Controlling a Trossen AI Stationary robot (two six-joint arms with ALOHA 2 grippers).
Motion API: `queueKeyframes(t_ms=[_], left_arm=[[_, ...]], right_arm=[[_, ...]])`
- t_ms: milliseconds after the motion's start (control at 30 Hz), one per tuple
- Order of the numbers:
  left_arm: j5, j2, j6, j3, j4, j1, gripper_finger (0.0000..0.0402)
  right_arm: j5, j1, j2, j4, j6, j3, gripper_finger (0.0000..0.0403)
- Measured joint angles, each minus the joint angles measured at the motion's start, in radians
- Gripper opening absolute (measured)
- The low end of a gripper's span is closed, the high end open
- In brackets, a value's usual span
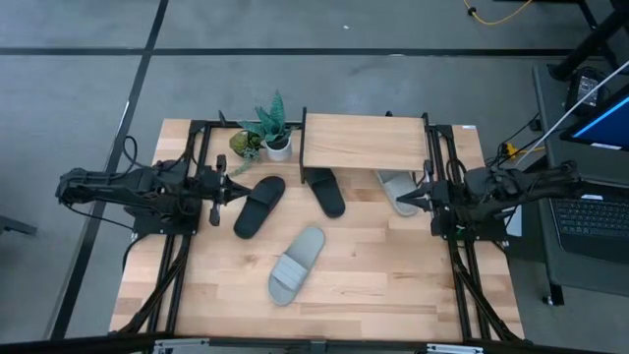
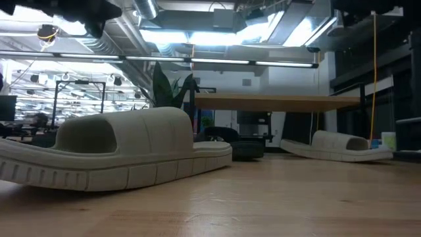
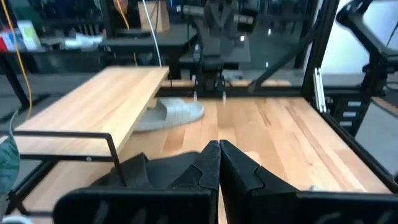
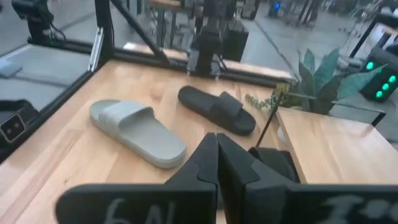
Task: Pick and place slides into the shelf
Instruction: Put the top gray slipper on the shelf
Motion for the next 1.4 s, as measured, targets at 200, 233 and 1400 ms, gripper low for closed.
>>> queueKeyframes(t_ms=[200, 233, 1400], left_arm=[[0.000, 0.097, -0.057, 0.138, -0.139, -0.001, 0.0000], [0.001, 0.113, -0.061, 0.158, -0.178, -0.002, 0.0000], [-0.377, 0.551, -0.373, 0.337, -0.265, -0.513, 0.0000]], right_arm=[[-0.001, 0.000, 0.093, -0.191, 0.089, 0.136, 0.0002], [-0.001, 0.000, 0.105, -0.216, 0.110, 0.150, 0.0002], [0.229, 0.439, 0.629, -0.813, 0.773, 0.459, 0.0001]])
